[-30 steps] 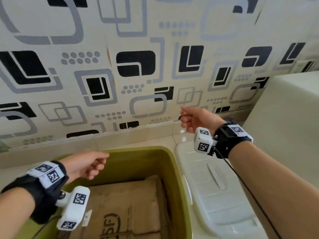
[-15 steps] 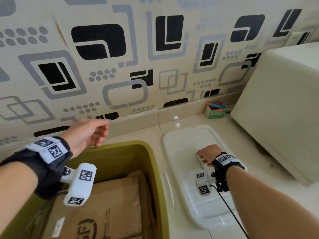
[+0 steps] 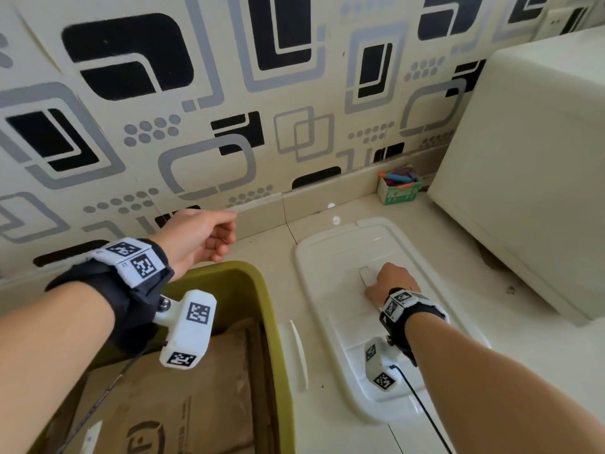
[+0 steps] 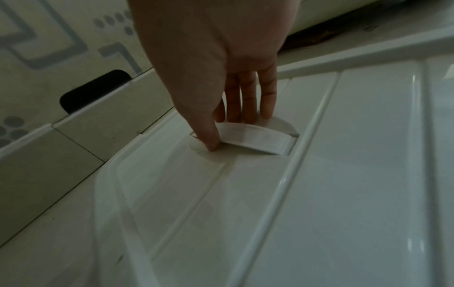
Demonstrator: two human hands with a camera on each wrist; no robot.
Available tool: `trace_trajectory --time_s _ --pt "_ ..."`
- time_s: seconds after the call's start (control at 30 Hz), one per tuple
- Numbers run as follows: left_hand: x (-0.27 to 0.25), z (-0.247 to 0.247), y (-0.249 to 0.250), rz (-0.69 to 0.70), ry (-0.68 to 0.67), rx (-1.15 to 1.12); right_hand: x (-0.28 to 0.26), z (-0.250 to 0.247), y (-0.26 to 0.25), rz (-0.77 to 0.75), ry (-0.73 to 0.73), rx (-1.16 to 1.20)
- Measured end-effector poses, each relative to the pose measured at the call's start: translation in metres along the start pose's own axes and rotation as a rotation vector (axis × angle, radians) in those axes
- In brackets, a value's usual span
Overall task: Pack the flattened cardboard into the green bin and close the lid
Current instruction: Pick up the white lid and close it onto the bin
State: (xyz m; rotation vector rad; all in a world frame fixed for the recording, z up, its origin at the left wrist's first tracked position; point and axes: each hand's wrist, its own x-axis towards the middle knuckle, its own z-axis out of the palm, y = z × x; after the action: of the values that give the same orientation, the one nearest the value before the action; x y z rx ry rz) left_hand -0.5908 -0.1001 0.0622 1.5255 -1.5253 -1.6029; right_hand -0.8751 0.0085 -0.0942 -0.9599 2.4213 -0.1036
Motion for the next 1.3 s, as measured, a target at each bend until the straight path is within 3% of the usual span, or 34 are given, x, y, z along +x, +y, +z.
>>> trace_trajectory --time_s 0.5,0.73,0.93,1.13,1.3 --pt "-0.003 0.013 0.002 0.013 0.006 -0.026 -0.006 -0.002 0.004 -0.014 -0.020 0.050" --pt "-0.013 0.004 0.004 0.034 0.014 -0.043 -0.018 -0.030 -0.014 -0.071 0.042 0.119" --pt "-0.036 -0.022 0.019 0.082 0.012 -0.086 -0.048 -0.092 -0.058 -0.240 0.154 0.221" --pt "-0.071 -0.076 0.040 0.142 0.245 -0.217 -0.105 -0.147 -0.120 -0.521 0.161 0.197" --pt "-0.119 -0.147 0.040 0.120 0.408 -0.375 -0.173 -0.138 -0.175 -0.738 0.042 0.045"
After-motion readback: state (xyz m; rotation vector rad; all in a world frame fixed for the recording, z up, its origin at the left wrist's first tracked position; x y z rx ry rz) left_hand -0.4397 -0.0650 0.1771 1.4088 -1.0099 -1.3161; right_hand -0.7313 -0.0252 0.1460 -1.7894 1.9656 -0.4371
